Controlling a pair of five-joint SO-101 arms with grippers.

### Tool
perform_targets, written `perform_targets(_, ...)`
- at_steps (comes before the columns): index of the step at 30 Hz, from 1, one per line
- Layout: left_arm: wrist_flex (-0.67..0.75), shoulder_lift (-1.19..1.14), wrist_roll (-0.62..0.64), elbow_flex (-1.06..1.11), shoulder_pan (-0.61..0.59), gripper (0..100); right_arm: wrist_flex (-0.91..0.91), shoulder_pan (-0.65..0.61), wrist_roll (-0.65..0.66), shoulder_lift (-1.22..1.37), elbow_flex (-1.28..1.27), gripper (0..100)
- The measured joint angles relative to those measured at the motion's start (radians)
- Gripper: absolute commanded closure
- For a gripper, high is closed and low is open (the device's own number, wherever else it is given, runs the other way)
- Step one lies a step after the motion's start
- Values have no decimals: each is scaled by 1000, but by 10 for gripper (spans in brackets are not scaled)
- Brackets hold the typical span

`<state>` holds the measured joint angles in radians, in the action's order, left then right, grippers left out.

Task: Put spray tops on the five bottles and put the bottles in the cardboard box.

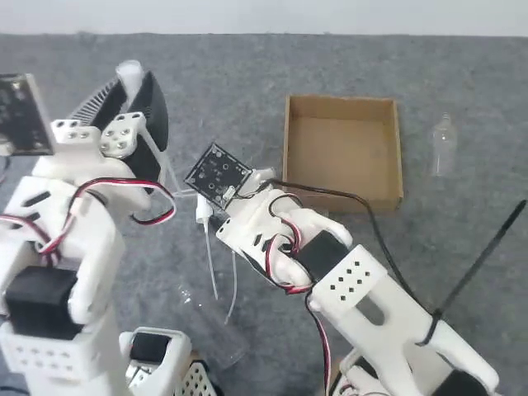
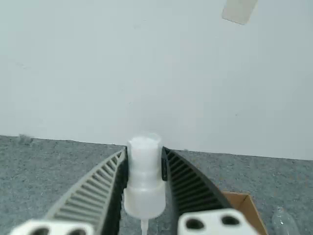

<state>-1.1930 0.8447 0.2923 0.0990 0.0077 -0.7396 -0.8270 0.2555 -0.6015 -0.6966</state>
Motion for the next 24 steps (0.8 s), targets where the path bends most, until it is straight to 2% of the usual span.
perform_targets(4, 6, 0, 5, 0, -2, 977, 117, -46, 9, -2, -80, 993)
perform_targets(10, 132, 0, 5, 118, -2, 977, 374, -81, 9, 0, -216, 993)
perform_targets(24, 169, -2, 5, 316, -9, 977, 408, -80, -15, -2, -224, 993)
